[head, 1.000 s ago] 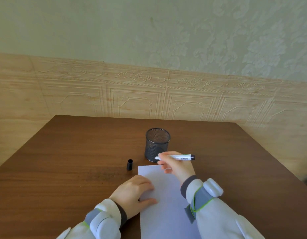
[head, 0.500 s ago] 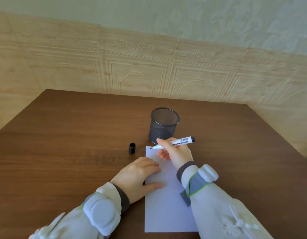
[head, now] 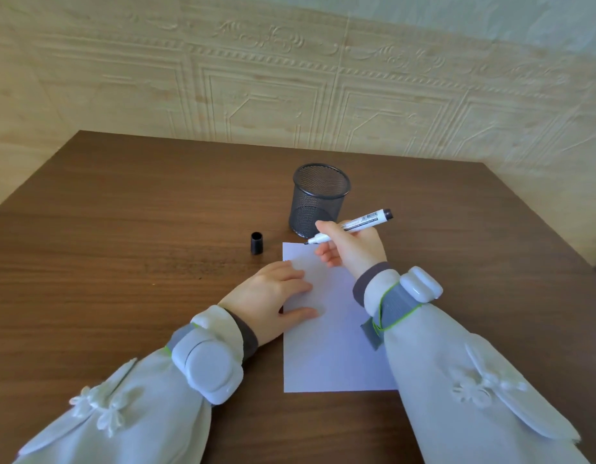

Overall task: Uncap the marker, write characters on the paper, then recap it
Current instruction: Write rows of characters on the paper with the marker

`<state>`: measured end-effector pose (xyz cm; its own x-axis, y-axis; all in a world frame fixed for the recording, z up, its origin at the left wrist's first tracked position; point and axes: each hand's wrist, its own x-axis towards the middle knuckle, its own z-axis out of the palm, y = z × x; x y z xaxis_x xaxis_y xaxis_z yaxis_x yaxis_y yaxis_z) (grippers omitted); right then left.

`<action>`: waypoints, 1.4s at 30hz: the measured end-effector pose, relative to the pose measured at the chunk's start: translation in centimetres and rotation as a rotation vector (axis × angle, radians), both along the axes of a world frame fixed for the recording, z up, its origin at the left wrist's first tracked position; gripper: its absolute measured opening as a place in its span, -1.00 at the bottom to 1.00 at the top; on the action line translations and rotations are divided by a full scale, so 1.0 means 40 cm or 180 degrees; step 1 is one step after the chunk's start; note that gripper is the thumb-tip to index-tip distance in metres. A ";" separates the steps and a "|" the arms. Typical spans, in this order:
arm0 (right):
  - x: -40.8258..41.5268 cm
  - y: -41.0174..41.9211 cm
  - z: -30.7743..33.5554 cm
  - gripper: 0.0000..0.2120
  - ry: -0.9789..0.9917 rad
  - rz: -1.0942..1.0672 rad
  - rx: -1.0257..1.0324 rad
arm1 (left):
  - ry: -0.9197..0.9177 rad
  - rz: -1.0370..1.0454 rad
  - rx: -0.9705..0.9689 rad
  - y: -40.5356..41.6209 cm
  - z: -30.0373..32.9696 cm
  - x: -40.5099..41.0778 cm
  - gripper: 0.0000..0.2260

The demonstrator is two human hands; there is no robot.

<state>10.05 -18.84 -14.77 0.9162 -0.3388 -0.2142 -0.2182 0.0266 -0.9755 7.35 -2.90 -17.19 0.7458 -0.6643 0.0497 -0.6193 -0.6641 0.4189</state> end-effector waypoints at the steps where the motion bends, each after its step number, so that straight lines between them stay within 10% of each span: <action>1: 0.006 0.006 -0.001 -0.75 -0.0046 -0.0008 -0.0013 | 0.0002 0.0006 -0.0003 0.001 0.001 0.000 -0.56; 32: 0.002 0.043 -0.060 -0.69 -0.0177 -0.0211 -0.1228 | 0.0031 0.0025 0.0143 0.002 0.003 0.001 -0.54; 42: 0.017 -0.003 -0.046 -0.76 -0.0104 -0.0484 -0.0471 | 0.0142 0.0083 0.0218 0.002 0.006 0.004 -0.53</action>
